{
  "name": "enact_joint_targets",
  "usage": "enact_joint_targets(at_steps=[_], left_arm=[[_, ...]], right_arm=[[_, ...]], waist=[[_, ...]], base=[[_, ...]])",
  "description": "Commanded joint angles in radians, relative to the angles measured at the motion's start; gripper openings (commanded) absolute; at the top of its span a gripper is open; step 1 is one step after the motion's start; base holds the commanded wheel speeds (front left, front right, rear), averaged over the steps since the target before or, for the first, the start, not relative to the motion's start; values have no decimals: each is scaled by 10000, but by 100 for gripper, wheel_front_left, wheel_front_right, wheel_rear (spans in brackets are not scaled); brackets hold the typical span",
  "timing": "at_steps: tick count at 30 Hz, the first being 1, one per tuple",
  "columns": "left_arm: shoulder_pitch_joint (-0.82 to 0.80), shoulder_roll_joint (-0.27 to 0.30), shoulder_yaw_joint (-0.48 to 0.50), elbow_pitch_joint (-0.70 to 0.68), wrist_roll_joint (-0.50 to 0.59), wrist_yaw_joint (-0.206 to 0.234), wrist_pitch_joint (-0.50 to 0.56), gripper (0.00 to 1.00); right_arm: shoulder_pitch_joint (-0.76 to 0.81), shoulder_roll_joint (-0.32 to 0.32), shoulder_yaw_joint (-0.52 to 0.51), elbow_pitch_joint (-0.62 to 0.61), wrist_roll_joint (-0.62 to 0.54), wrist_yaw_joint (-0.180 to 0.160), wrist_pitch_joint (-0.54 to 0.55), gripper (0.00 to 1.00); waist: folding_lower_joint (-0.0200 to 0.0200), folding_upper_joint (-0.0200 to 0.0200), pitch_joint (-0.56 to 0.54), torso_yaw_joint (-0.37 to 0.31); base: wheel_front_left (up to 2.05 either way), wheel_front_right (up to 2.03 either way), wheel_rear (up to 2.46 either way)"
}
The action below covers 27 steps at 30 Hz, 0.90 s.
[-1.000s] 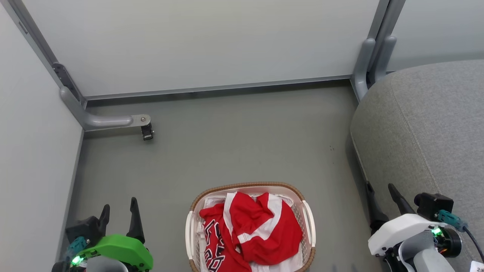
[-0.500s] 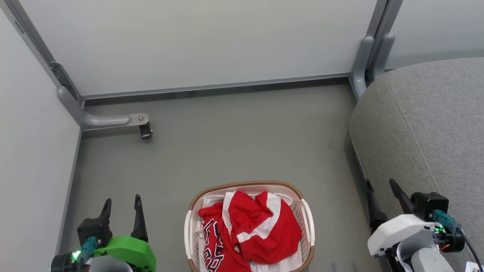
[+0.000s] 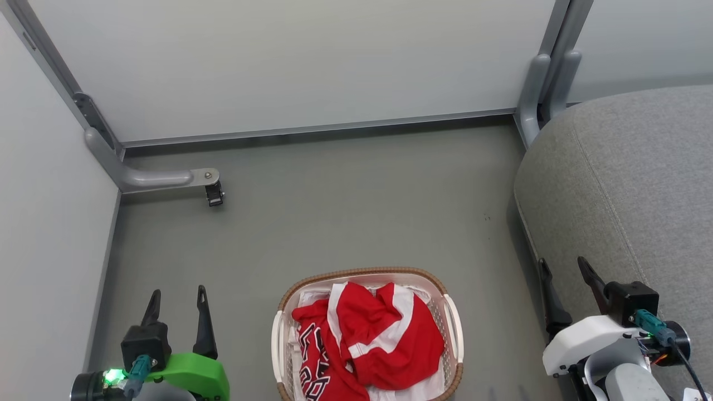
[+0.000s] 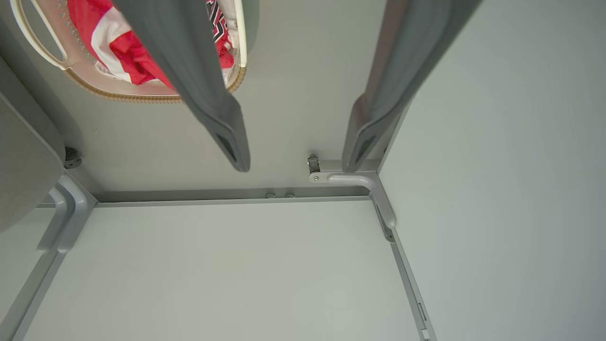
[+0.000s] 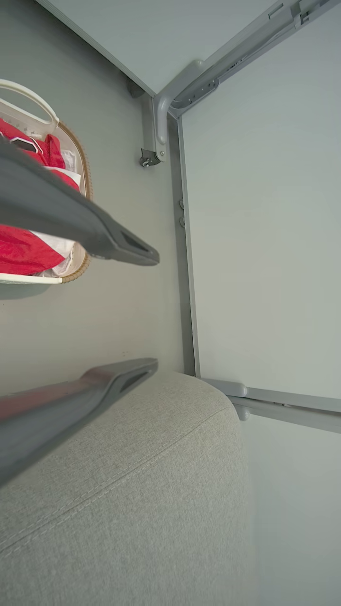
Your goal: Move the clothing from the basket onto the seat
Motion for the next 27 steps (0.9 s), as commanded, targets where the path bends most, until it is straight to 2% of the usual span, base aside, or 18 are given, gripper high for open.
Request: enact_joint_targets(at_steps=[1,12,17,27], left_arm=[[186,10,79,-73,214,70,-90,100],[307,-177,321,64,1054,-93,-295,100],[262,-235,367,273,1303,-309,-376,100],[-456,-462,564,543,971,-1437,-385,100]], right_arm=[[33,-34,-49,-1,-228,3,-96,100],[73,-35,170,231,-798,2,-302,100],[-15,-39,261,242,-1131,2,-384,100],[-628,-39,526,-142,-1093,-1,-409,100]], waist=[[0,0,-4,-4],[0,0,40,-43],[0,0,199,-82],[0,0,1423,-390]], base=[[0,0,0],[0,0,0],[0,0,0],[0,0,0]])
